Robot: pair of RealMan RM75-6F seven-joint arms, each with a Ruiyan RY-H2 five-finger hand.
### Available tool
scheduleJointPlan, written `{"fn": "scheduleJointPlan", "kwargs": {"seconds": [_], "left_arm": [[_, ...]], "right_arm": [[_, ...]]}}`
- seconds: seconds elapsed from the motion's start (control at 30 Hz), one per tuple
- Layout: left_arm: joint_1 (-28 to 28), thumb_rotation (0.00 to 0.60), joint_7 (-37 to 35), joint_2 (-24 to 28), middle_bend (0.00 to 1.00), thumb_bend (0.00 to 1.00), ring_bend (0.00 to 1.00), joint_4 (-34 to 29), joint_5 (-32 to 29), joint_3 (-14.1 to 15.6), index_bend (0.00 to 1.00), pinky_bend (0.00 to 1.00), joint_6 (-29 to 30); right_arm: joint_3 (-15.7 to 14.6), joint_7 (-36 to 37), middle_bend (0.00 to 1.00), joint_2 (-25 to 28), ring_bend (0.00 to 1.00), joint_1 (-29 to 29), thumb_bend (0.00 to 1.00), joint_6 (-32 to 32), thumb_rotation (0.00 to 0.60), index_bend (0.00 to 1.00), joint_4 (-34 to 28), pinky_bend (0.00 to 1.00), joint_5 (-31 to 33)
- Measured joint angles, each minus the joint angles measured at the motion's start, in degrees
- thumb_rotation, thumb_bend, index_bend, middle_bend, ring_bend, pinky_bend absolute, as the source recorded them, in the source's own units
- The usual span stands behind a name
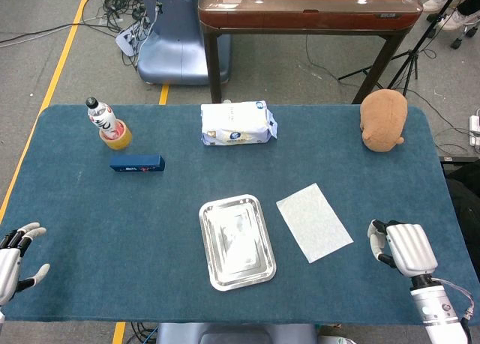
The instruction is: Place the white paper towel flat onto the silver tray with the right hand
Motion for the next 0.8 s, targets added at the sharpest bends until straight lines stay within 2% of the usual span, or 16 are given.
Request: {"fn": "scheduleJointPlan", "kwargs": {"seconds": [0.33, 0.43, 0.5, 0.6, 0.67, 0.8], "left_arm": [[0.02, 0.6, -0.15, 0.13, 0.22, 0.23, 0.2, -0.21, 0.02, -0.1, 0.26, 0.46, 0.17], [-0.14, 0.6, -0.34, 0.11, 0.22, 0.23, 0.2, 0.05, -0.42, -0.21, 0.26, 0.46, -0.29], [-0.22, 0.6, -0.6, 0.19, 0.22, 0.23, 0.2, 0.17, -0.84, -0.29, 0.26, 0.46, -0.61], [-0.17, 0.6, -1.04, 0.41, 0.22, 0.23, 0.2, 0.23, -0.79, -0.36, 0.26, 0.46, -0.41], [-0.08, 0.6, -1.11, 0.52, 0.22, 0.23, 0.2, 0.18, -0.58, -0.33, 0.26, 0.46, -0.15], [0.09, 0.6, -0.96, 0.51, 0.22, 0.23, 0.2, 0.04, 0.24, -0.04, 0.26, 0.46, 0.31]], "right_arm": [[-0.05, -0.42, 0.69, -0.21, 0.57, 0.17, 0.43, -0.71, 0.6, 0.68, 0.35, 0.66, 0.51], [-0.1, -0.39, 0.76, -0.12, 0.64, 0.47, 0.43, -1.75, 0.6, 0.68, 0.56, 0.71, 1.05], [-0.2, -0.54, 0.83, 0.0, 0.71, 0.81, 0.42, -2.84, 0.6, 0.68, 0.65, 0.78, 1.51], [-0.66, -1.29, 0.96, 0.02, 0.87, 1.22, 0.36, -3.88, 0.6, 0.68, 0.71, 0.9, 1.5], [-0.99, -1.38, 1.0, 0.05, 0.97, 1.45, 0.29, -4.57, 0.6, 0.68, 0.6, 0.97, 1.19], [-1.6, -1.27, 1.0, 0.01, 1.0, 1.94, 0.14, -5.0, 0.6, 0.68, 1.25, 1.0, -0.8]]}}
